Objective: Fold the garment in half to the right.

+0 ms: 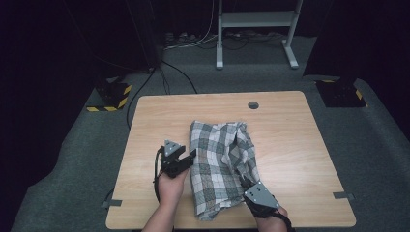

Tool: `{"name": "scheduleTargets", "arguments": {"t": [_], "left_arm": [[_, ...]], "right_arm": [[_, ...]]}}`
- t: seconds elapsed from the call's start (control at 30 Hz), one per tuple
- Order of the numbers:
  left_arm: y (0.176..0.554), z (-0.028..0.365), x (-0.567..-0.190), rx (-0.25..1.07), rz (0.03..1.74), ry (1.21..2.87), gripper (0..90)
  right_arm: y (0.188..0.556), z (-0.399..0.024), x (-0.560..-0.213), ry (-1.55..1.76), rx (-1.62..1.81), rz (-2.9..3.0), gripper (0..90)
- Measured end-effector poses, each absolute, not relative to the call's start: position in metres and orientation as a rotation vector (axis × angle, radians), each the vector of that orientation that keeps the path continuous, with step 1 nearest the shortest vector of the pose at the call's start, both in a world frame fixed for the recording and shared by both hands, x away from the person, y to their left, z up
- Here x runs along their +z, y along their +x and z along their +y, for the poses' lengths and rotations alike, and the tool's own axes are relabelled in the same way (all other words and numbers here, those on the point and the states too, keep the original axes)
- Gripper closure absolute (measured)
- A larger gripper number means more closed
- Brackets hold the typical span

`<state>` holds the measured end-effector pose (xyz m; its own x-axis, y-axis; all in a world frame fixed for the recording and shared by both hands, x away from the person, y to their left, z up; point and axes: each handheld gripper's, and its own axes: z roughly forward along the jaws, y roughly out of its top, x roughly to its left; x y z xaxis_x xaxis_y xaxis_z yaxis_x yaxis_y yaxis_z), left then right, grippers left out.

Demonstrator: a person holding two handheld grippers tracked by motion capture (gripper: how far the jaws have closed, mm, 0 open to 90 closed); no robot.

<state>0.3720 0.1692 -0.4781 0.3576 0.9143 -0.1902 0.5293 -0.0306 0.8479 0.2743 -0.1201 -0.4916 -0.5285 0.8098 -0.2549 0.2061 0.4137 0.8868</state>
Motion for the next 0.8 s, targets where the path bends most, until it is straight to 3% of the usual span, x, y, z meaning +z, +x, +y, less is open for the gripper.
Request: {"name": "scheduleTargets", "arguments": {"t": [0.3, 0.8], "left_arm": [[0.364, 0.161, -0.488, 0.509, 1.283, 1.746, 49.9], [0.391, 0.159, -0.523, 0.492, 1.327, 1.927, 50.9]], "right_arm": [[0.275, -0.122, -0.495, 0.870, 1.101, 1.979, 84.5], [0.282, -0.134, -0.514, 0.946, 1.061, 2.068, 84.4]]}}
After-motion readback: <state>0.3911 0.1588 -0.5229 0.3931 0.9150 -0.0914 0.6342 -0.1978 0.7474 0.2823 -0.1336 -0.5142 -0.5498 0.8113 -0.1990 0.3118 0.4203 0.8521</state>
